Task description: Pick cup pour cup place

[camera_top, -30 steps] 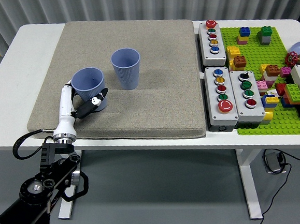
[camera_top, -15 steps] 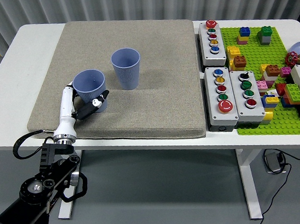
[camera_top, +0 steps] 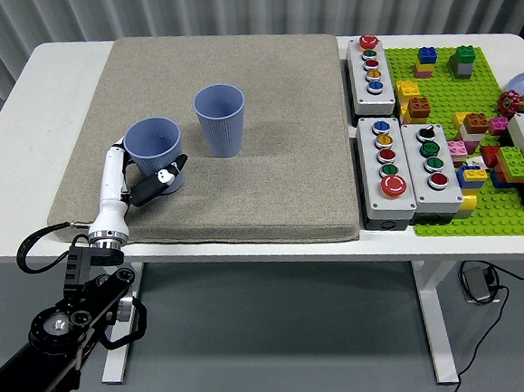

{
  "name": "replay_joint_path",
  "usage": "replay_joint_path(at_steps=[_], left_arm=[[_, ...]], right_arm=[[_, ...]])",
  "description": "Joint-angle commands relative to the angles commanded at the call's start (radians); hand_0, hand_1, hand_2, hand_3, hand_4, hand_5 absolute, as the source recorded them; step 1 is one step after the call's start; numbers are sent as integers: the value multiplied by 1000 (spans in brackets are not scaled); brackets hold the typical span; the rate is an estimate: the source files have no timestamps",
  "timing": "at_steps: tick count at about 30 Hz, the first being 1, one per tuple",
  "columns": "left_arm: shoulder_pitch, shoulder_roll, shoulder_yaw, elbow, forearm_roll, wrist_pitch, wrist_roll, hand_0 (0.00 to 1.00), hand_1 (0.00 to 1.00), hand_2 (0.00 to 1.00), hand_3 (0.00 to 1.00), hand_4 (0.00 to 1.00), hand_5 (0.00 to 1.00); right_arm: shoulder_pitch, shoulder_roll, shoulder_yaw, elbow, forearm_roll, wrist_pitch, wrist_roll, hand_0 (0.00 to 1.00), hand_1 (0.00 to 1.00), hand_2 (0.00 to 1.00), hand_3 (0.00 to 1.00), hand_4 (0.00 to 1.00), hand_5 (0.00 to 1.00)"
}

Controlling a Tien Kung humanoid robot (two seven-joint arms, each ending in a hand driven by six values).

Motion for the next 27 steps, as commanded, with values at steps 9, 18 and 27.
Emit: replay_joint_path(at_steps=[9, 18, 27], left_arm=[[7, -2, 4, 6, -10, 9, -11, 556, 539, 580, 565, 798, 313], [7, -2, -2, 4, -6, 5, -13, 559, 544, 596, 578, 809, 323], [9, -2, -6, 4, 8, -3, -9, 581, 592, 708, 703, 831, 354]], right_arm=[[-2, 0, 2, 0, -2, 0, 1, 688, 653, 583, 578, 2, 158], [1, -1, 4, -1, -2, 0, 2, 688, 653, 583, 578, 2, 158], [2, -2, 1, -1, 3, -1, 2, 688, 653, 583, 578, 2, 158]])
